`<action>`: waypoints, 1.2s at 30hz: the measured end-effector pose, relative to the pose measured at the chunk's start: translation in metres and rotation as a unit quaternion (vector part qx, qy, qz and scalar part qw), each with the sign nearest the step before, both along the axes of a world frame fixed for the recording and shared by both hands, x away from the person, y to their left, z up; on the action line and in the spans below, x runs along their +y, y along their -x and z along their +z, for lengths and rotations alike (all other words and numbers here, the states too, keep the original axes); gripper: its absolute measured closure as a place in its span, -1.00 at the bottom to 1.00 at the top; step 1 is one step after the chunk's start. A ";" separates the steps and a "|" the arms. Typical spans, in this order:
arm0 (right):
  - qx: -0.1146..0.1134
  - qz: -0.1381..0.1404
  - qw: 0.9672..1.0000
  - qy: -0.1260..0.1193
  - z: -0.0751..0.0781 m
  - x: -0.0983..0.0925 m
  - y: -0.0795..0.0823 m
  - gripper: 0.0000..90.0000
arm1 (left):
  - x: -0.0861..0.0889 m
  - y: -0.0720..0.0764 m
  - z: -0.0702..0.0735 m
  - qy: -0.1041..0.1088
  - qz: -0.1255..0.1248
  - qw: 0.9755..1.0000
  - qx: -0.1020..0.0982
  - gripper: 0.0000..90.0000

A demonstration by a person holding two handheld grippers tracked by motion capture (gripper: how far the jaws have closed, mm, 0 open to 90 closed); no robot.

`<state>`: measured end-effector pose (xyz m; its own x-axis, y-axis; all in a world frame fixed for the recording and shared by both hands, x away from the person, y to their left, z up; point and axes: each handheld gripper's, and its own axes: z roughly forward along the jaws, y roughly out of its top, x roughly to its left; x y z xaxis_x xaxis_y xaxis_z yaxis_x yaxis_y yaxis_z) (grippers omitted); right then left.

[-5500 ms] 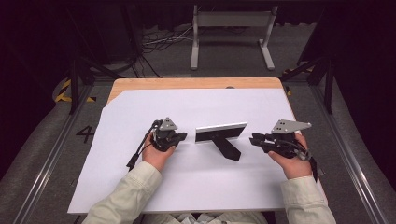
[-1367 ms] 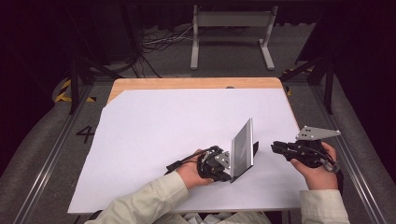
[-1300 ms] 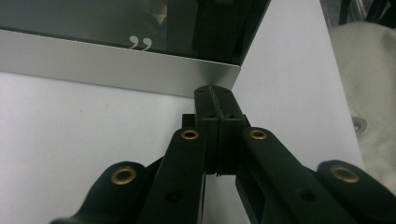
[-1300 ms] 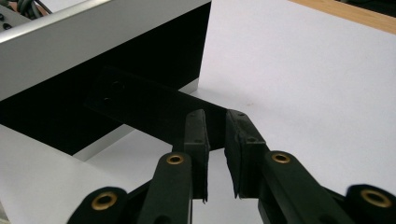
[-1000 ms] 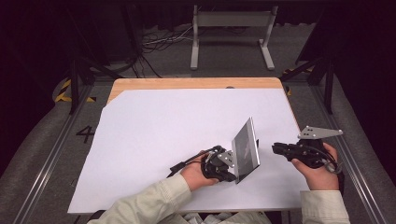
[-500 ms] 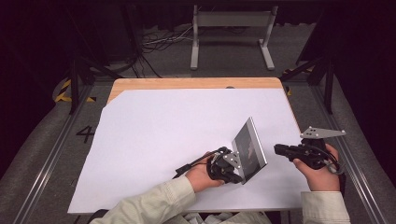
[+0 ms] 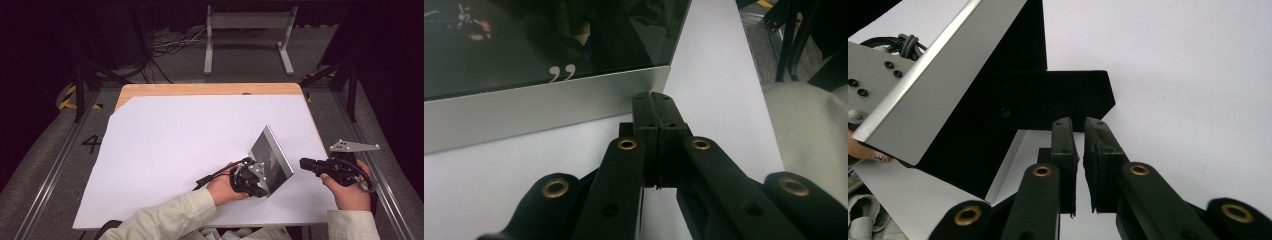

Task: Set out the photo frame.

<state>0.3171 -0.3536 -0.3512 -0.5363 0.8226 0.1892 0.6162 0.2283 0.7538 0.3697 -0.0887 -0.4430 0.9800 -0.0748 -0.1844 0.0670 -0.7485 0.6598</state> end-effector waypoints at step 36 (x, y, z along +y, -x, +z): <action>0.074 -0.086 0.993 0.017 0.018 0.011 -0.001 0.73 | 0.074 -0.021 0.010 -0.012 0.070 0.997 -0.006 0.91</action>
<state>0.3185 -0.3425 -0.3331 -0.3549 0.9073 0.2255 0.7516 0.1335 0.6460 0.3903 -0.0144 -0.4330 0.9826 0.0671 -0.1730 0.1643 -0.7477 0.6433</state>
